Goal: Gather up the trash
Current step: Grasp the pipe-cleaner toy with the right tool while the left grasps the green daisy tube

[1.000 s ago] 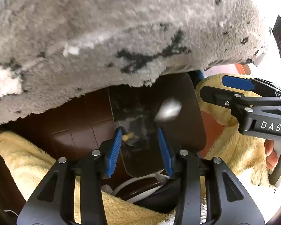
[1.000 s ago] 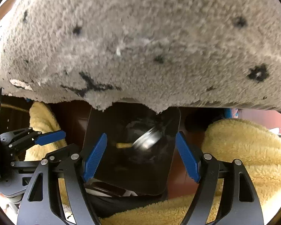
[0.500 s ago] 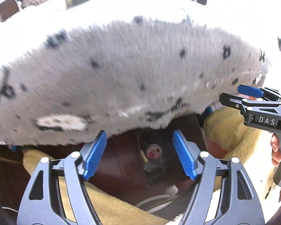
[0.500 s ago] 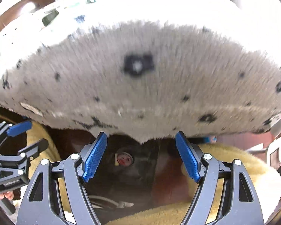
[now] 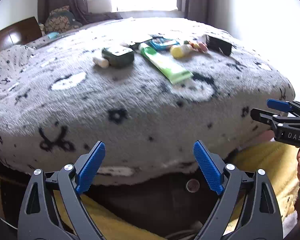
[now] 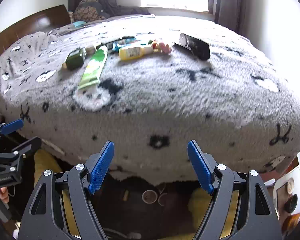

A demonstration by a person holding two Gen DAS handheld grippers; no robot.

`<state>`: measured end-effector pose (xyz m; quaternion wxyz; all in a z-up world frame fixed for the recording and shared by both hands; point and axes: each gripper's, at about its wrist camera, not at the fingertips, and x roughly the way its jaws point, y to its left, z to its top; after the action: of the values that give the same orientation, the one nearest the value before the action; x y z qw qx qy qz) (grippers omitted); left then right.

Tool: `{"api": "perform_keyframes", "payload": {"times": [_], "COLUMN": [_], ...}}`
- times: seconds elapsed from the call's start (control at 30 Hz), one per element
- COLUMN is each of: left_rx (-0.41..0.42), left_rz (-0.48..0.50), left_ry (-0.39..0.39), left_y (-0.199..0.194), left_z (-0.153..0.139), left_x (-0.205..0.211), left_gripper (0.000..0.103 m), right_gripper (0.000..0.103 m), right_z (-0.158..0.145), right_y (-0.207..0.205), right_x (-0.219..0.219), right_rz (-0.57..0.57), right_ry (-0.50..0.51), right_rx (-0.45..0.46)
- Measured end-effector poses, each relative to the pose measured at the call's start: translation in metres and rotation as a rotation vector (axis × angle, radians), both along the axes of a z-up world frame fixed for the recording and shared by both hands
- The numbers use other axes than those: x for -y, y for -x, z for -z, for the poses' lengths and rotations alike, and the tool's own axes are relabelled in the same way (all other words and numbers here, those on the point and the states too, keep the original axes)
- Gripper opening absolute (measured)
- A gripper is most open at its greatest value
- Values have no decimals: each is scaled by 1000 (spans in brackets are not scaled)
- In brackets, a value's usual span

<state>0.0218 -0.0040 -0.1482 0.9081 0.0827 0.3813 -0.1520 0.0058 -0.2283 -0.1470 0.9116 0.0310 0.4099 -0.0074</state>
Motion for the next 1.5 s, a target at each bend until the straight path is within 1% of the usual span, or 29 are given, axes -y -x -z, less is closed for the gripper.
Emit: {"api": "perform_keyframes", "payload": {"times": [0.1, 0.27, 0.47, 0.7, 0.83, 0.93, 1.03, 1.1, 1.17, 1.23, 1.37, 1.4, 1.43, 1.47, 1.5], "left_rx": [14, 26, 29, 31, 4, -28, -65, -79, -93, -90, -108, -109, -110, -110, -110], "left_rz": [-16, -33, -35, -19, 2, 4, -9, -19, -33, -49, -66, -66, -67, -68, -68], "left_ry": [-3, -13, 11, 29, 48, 52, 41, 28, 23, 14, 24, 24, 26, 30, 29], "left_y": [-11, -33, -59, -98, -124, -143, -163, -175, -187, -196, -215, -218, -220, -222, -223], "left_z": [-5, -8, -14, -23, -22, -16, -5, 1, 6, 8, 13, 14, 14, 13, 12], "left_x": [-4, -6, -1, 20, 42, 57, 70, 77, 80, 82, 83, 83, 83, 83, 83], "left_gripper": [85, 85, 85, 85, 85, 85, 84, 83, 81, 80, 76, 73, 68, 65, 58], "right_gripper": [77, 77, 77, 77, 77, 75, 66, 63, 57, 56, 55, 54, 49, 41, 37], "right_z": [-10, -16, -20, -19, -16, -12, -7, -4, -3, -1, 2, 3, 3, 4, 4], "right_y": [-6, -24, -59, -113, -143, -163, -182, -194, -204, -215, -235, -240, -244, -246, -248], "right_x": [4, 4, 7, 20, 30, 35, 38, 40, 41, 42, 40, 39, 38, 36, 34], "right_rz": [9, 10, 12, 31, 28, 20, 15, 8, -3, -12, -28, -33, -38, -46, -56], "right_ry": [6, 14, 23, 57, 68, 81, 99, 108, 110, 112, 115, 117, 119, 120, 121], "right_rx": [21, 38, 51, 44, 29, 24, 8, -3, -12, -14, -23, -27, -30, -32, -32]}}
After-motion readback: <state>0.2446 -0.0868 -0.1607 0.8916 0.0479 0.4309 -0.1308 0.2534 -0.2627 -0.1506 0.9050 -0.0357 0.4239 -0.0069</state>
